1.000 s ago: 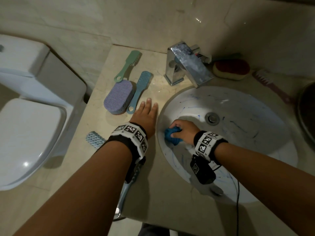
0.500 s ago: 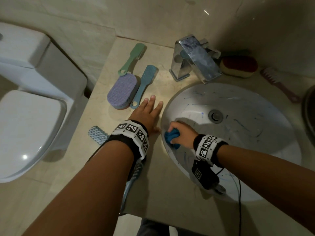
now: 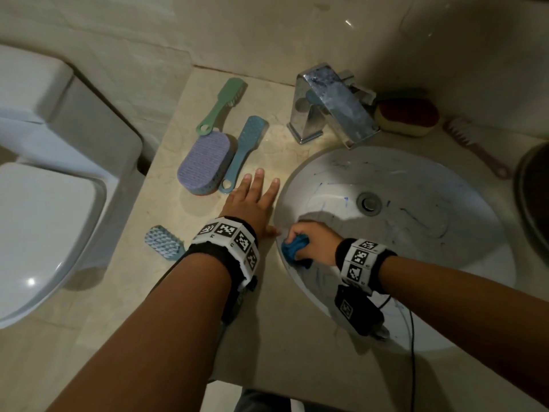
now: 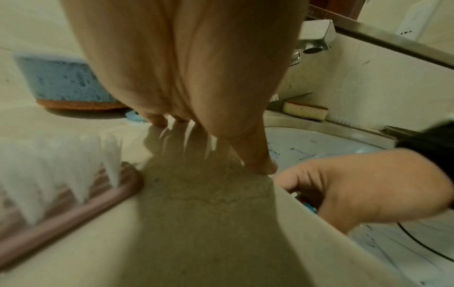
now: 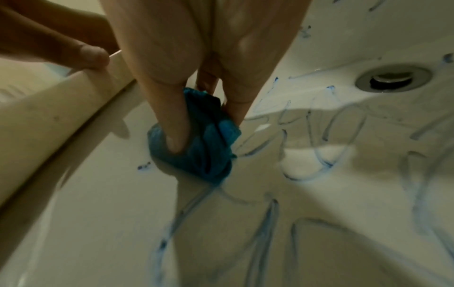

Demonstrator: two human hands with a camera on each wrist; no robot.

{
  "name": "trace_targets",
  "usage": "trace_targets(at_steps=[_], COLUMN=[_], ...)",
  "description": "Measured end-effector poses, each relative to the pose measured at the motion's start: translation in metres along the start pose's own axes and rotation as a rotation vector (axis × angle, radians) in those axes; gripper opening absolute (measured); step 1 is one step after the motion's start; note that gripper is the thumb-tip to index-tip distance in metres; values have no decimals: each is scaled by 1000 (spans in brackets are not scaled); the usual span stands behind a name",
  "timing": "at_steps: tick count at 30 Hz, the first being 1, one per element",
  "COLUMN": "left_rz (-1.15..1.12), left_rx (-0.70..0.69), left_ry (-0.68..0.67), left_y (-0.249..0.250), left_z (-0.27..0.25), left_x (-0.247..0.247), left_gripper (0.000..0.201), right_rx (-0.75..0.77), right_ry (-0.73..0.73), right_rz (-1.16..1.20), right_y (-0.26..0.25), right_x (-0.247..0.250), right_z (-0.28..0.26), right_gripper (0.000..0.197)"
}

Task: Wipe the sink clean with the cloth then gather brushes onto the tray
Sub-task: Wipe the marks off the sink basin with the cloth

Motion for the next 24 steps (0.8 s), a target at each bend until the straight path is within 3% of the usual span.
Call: trace_targets(at_steps=[6,12,15,20,24], left_rz=[-18,-42,-42,-53,-59], left_rx=[43,34,29,29,34], left_ry=[-7,-11,-8,-19,-21], left_y=[3,4,3,3,4], left_z=[-5,-8,-8,-9,-10], left_x=[4,4,4,6,6], left_gripper=[99,100,100,99,100], right_rx=[-42,0,-15,-93,-39], right_ry=[254,-26,3,206,20], right_rz=[77,79,99,221,78], right_y=[-8,-2,0,-2,-1], right_x=[17,0,1,5,1], right_z=[22,-7,-6,8,-5], right_gripper=[25,22,24,33,26])
Point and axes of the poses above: each hand's wrist, its own z-axis towards the middle knuckle, its own x-axis out of the back of the hand, y = z × x, the point moved 3 cm from there along z, towards the middle knuckle, and after that the axes turned 12 degrees about -z, right-handed, at the moved point
